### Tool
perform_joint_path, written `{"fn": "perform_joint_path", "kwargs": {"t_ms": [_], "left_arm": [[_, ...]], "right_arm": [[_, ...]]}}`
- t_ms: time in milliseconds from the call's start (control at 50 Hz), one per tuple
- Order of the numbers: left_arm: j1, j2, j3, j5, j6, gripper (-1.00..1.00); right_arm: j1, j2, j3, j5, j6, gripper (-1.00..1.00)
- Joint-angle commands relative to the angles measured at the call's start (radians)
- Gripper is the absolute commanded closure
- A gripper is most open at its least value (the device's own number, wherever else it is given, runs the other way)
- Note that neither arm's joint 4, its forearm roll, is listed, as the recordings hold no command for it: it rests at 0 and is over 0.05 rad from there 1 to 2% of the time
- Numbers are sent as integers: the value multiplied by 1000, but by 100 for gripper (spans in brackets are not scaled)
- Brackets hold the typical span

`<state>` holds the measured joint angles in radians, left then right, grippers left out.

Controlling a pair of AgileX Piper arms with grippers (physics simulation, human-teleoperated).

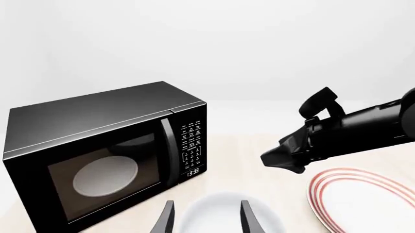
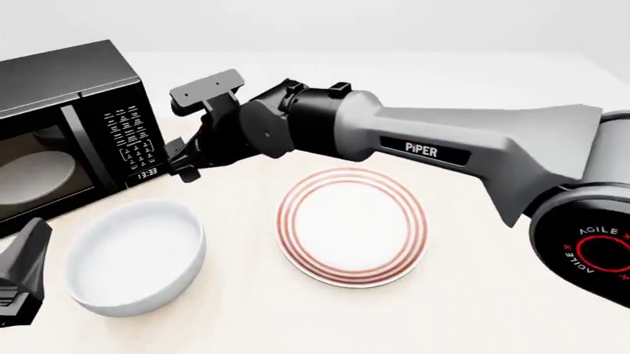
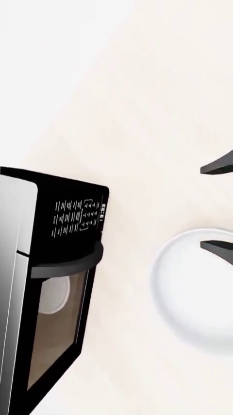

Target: Put the white bowl to the right of the plate.

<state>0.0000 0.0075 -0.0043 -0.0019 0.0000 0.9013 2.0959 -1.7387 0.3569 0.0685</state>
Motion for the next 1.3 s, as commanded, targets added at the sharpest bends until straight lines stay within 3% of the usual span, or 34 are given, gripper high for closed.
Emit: {"fn": "perform_joint_path", "kwargs": {"t_ms": [20,520,640,880,1300], "left_arm": [[0,0,0,0,0,-100],[0,0,0,0,0,-100],[0,0,0,0,0,-100],[0,0,0,0,0,-100],[0,0,0,0,0,-100]], "right_arm": [[15,55,-34,3,36,-100],[37,135,-49,3,88,-100],[50,135,-21,-14,138,-100],[67,136,11,-28,189,-100],[63,154,35,-37,215,-100]]}}
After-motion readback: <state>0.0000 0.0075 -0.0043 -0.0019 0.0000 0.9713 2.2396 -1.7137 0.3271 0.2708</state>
